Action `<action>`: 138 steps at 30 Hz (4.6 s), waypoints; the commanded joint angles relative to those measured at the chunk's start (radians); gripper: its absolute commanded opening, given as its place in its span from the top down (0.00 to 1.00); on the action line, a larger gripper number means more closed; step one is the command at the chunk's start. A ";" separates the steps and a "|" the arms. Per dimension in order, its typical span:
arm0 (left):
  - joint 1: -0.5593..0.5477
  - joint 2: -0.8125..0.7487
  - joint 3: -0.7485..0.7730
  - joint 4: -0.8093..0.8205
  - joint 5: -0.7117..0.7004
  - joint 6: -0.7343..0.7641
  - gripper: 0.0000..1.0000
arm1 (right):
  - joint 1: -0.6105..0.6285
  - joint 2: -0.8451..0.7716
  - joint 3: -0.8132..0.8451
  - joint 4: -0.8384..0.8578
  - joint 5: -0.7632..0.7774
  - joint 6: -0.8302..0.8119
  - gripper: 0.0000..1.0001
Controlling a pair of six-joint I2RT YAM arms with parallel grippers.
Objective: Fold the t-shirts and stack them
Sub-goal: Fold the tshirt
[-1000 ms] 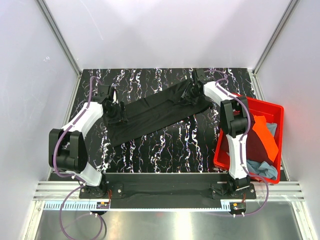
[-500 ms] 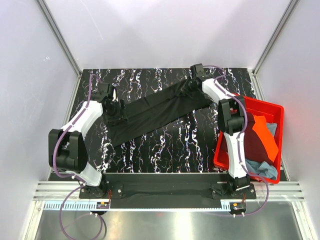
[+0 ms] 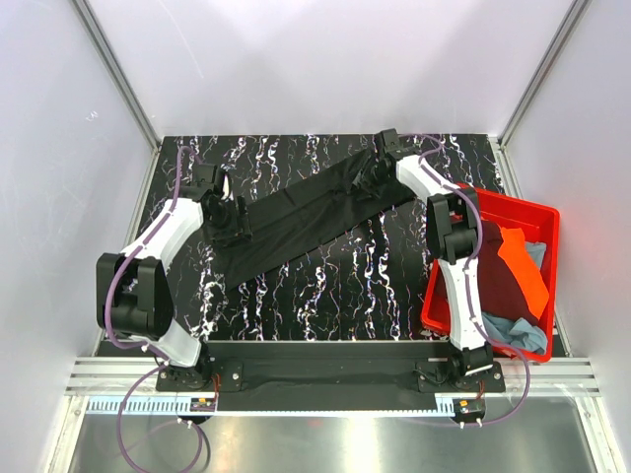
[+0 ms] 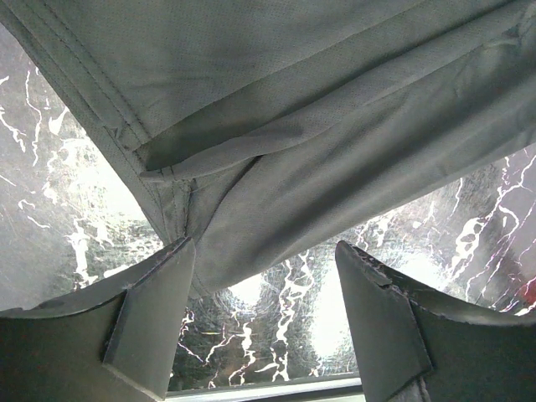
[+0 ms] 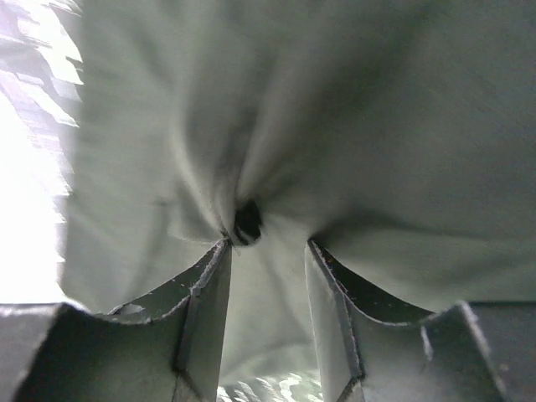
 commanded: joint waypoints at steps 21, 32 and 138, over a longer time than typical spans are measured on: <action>-0.143 0.178 -0.010 0.023 -0.221 -0.015 0.33 | -0.113 -0.121 0.004 -0.141 0.338 -0.275 0.87; -0.145 0.178 -0.065 0.016 -0.224 -0.051 0.34 | -0.187 -0.070 -0.075 -0.101 0.338 -0.301 0.90; -0.240 0.062 0.097 -0.120 -0.158 0.018 0.04 | 0.031 -0.229 0.058 -0.347 0.099 -0.338 0.44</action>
